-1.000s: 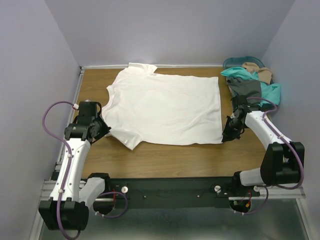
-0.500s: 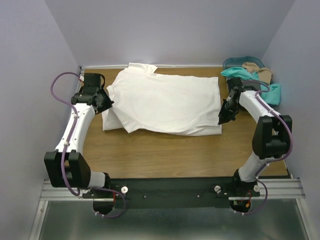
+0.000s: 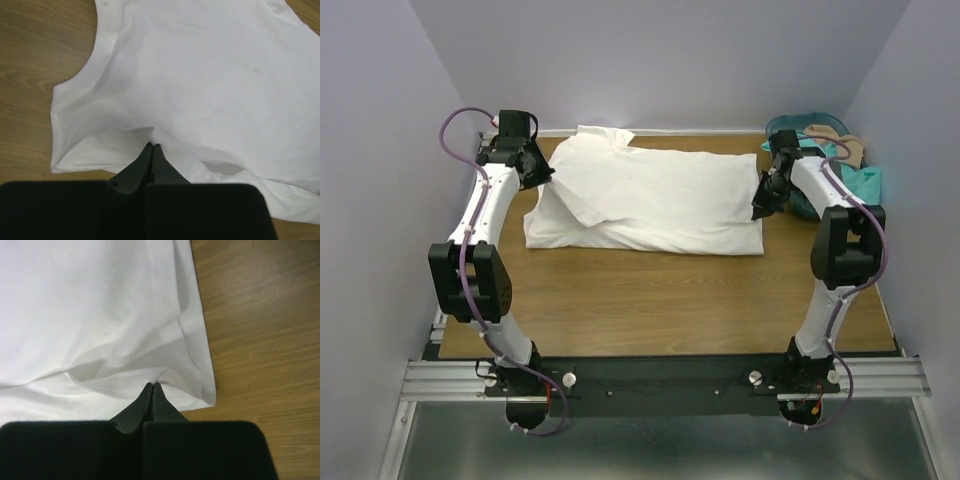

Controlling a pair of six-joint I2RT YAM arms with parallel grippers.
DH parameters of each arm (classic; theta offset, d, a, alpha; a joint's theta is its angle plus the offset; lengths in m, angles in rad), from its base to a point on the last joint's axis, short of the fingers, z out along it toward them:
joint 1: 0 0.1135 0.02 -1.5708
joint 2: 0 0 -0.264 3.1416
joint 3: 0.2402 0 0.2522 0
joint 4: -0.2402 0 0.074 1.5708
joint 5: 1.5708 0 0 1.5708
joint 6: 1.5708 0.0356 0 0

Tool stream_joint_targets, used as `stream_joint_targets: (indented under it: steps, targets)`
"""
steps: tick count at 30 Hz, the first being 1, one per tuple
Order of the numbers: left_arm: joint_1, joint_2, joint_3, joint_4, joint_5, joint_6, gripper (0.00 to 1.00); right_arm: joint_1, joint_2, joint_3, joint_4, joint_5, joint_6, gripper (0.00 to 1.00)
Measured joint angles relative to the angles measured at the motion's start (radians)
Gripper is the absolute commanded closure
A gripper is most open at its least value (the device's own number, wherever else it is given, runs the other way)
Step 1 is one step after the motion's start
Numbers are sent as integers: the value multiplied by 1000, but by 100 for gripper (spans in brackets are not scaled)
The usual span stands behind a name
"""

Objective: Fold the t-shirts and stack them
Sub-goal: Fold the tshirt

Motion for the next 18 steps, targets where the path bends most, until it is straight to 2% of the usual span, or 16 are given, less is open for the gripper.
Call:
stream_joint_targets:
  steps: [6, 18]
  targets:
    - [0, 68, 99, -2, 0, 4, 100, -7, 43, 92, -2, 13, 0, 100]
    - [0, 185, 183, 5, 1, 14, 100, -40, 122, 183, -5, 20, -7, 100]
